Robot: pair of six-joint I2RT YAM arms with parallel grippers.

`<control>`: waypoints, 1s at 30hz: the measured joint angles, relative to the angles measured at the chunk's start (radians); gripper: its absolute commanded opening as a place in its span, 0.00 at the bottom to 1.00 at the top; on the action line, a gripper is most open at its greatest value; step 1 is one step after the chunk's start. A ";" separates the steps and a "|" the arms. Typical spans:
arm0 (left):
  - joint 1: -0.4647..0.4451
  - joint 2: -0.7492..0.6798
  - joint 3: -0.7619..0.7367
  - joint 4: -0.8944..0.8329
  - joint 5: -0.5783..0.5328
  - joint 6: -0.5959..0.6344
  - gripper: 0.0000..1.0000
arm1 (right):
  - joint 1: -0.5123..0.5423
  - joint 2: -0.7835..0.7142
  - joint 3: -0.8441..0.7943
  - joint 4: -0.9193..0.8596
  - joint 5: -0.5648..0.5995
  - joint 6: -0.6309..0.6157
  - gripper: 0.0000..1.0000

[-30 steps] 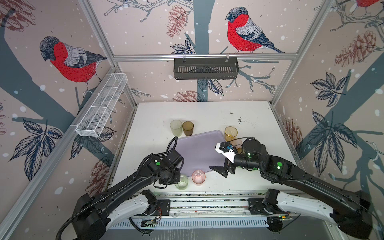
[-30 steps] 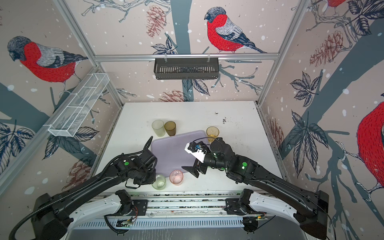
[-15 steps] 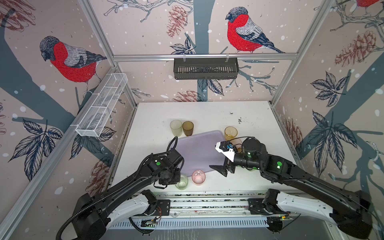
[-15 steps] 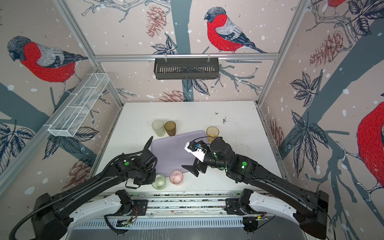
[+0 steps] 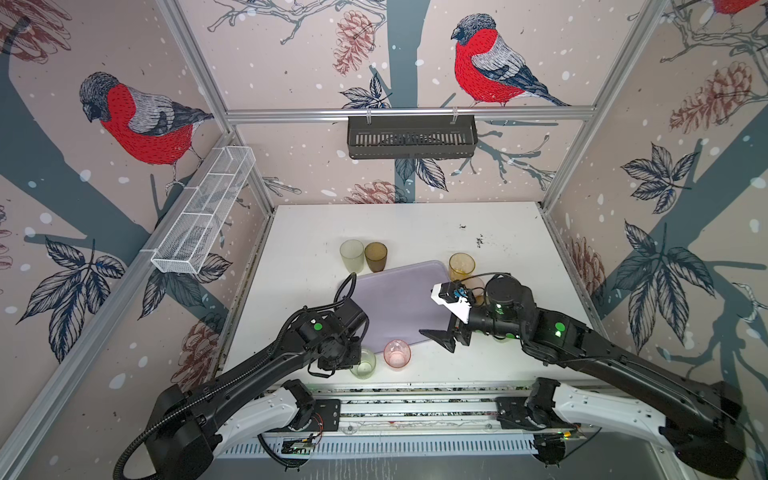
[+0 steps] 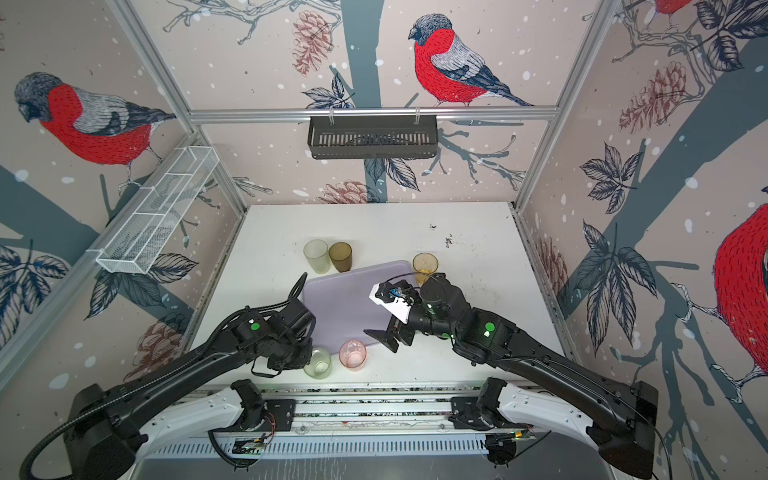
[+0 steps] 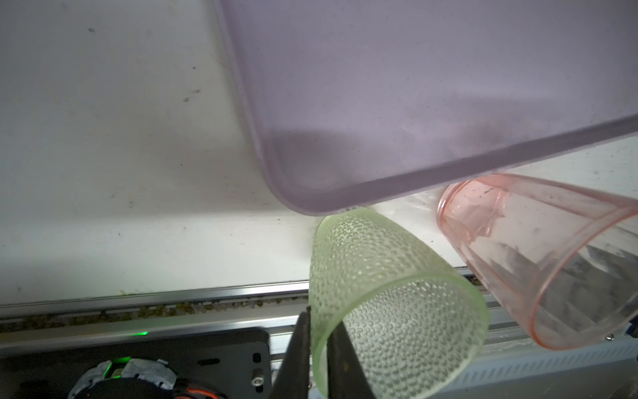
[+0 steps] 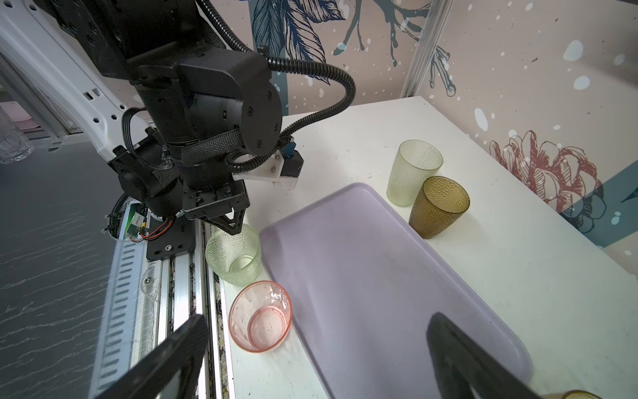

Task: Place the glasses into the tray
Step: 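Lift the pale green glass with the left gripper and carry it over the tray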

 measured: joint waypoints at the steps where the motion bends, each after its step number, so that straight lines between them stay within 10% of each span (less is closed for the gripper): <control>1: 0.000 0.001 0.000 0.000 0.000 0.000 0.09 | -0.001 0.000 0.000 0.000 0.000 0.000 1.00; 30: -0.003 0.085 0.278 -0.189 -0.161 -0.020 0.02 | -0.074 0.018 0.006 0.009 0.026 -0.003 0.99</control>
